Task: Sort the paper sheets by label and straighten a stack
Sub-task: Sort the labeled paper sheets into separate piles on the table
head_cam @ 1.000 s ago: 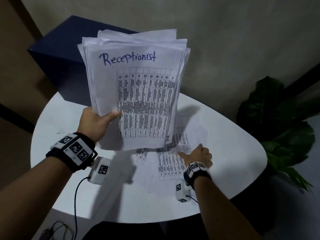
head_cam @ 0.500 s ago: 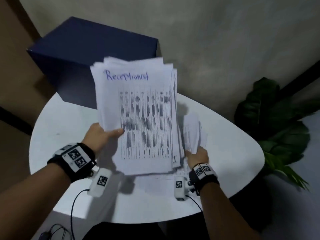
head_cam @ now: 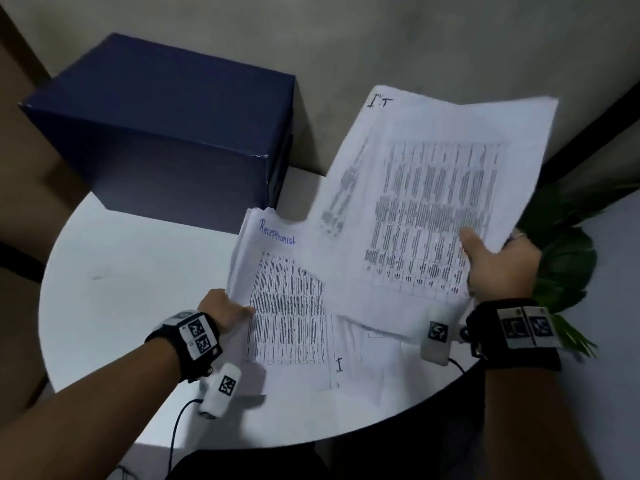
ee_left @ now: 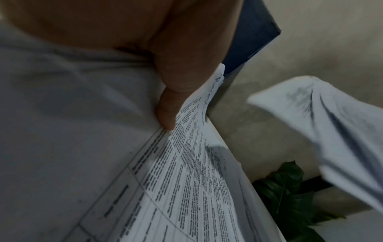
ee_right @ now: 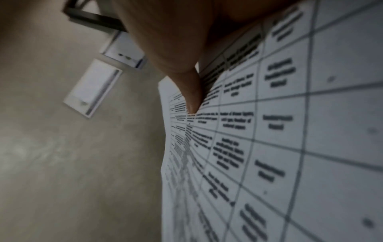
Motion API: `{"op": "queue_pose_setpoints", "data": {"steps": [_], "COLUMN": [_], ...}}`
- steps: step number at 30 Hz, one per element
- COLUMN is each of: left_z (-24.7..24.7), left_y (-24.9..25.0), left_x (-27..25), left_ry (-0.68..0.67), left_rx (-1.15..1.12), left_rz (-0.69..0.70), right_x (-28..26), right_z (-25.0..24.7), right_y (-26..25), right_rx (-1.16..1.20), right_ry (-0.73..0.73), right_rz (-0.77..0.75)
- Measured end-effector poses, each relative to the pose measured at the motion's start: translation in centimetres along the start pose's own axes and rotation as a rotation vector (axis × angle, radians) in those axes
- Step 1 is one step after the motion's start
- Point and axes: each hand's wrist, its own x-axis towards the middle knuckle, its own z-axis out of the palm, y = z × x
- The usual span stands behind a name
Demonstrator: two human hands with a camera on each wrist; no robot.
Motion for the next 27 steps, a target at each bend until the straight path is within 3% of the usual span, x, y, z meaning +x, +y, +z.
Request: {"op": "queue_pose_setpoints", "data": {"steps": [4, 8, 10, 13, 16, 18, 22, 24, 27], "left_z": [0.3, -0.1, -0.6, -1.3, -0.8, -0.6, -1.8, -2.6, -2.8], "left_y": [-1.2, -1.5, -1.5, -1.1, -0.5, 0.2, 0.7, 0.9, 1.8], "left_x": [1.4, 1.4, 1.5, 1.6, 1.9, 1.8, 2.6, 3.0, 1.9], "left_ry": [-0.04, -0.24, -0.359, -0.351, -0.243, -0.134, -0.147, -0.172, -0.162], "left_rx": [-0.298, -0.905, -1.056, -1.011, -0.61, -0.357, -0.56, -0.627, -0.434], "left_rz": [0.087, -0.081, -0.147, -0.13, 0.005, 0.098, 0.054, 0.046, 0.101], "right_x": [-0.9, -3.4, -4.7, -6.6, -8.5, -9.1, -8.1, -7.4, -6.9], "right_z": [3.7, 8.7, 10.4, 12.2, 13.7, 14.0, 13.5, 13.3, 12.9], "right_y": [5.0, 11.2, 13.7, 14.8, 14.0, 13.6, 13.7, 13.9, 13.7], "right_rx": [-0.083, -0.168, -0.295, -0.496, -0.503, -0.469, -0.389, -0.43, -0.571], "right_ry": [-0.209, -0.314, -0.417, -0.557, -0.65, -0.652, -0.549, -0.544, -0.504], "right_rz": [0.165, 0.364, 0.372, 0.291, 0.181, 0.187, 0.371, 0.366, 0.273]}}
